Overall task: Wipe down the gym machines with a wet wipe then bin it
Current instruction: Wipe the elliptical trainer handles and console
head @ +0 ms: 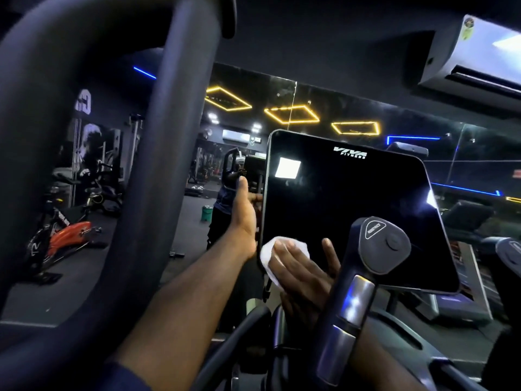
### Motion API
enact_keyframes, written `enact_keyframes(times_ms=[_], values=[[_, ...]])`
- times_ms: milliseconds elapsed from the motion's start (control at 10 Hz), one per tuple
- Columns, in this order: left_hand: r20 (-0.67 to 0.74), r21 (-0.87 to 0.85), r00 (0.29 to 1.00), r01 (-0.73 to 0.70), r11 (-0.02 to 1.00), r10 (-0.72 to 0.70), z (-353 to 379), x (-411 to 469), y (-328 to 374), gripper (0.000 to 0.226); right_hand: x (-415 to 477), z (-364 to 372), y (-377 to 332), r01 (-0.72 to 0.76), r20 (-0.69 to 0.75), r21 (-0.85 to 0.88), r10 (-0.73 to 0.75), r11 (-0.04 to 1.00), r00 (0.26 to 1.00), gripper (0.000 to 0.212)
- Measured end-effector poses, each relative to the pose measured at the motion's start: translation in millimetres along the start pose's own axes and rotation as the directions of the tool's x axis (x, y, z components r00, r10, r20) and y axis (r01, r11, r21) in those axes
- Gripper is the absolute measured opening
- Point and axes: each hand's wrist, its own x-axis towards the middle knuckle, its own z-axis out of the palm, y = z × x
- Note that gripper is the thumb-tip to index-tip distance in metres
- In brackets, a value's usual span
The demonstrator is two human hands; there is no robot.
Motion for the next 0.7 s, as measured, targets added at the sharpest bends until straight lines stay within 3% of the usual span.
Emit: enact_keyframes(times_ms=[100, 200, 300, 400, 500, 600, 700], values=[[-0.006, 0.076, 1.000, -0.013, 0.997, 0.014, 4.3, 7.8, 6.2, 0.087, 32.5, -11.4, 12.8, -0.043, 0.029, 0.781, 0.032, 0.623, 0.999, 0.062], [0.043, 0.080, 0.999, 0.002, 0.997, -0.005, 19.1, -2.2, 12.3, 0.092, 99.8, -37.0, 28.1, -0.230, 0.130, 0.836, 0.227, 0.498, 0.965, 0.059], [-0.007, 0.127, 0.999, -0.041, 0.991, 0.043, 22.8, -0.7, 5.0, 0.090, 108.2, -53.1, 20.1, -0.248, 0.239, 0.830, 0.083, 0.500, 0.968, 0.079], [-0.051, 0.163, 0.993, -0.093, 0.982, 0.103, 22.9, 3.6, 3.3, 0.088, 115.5, -39.6, 26.3, -0.179, 0.188, 0.806, 0.042, 0.564, 0.981, 0.095], [-0.070, 0.239, 0.991, -0.099, 0.966, 0.119, 22.0, 8.5, 1.2, 0.086, 144.7, -21.6, 44.7, -0.285, 0.333, 0.790, 0.011, 0.543, 0.943, 0.107], [-0.052, 0.296, 0.987, -0.130, 0.946, 0.152, 21.0, 9.4, 1.0, 0.076, 169.0, -28.6, 42.7, -0.283, 0.363, 0.874, -0.146, 0.395, 0.920, 0.104], [-0.039, 0.392, 0.976, -0.183, 0.901, 0.215, 18.3, 11.7, -1.4, 0.076, 154.3, -35.2, 38.5, -0.176, 0.267, 0.893, -0.172, 0.415, 0.948, 0.103]])
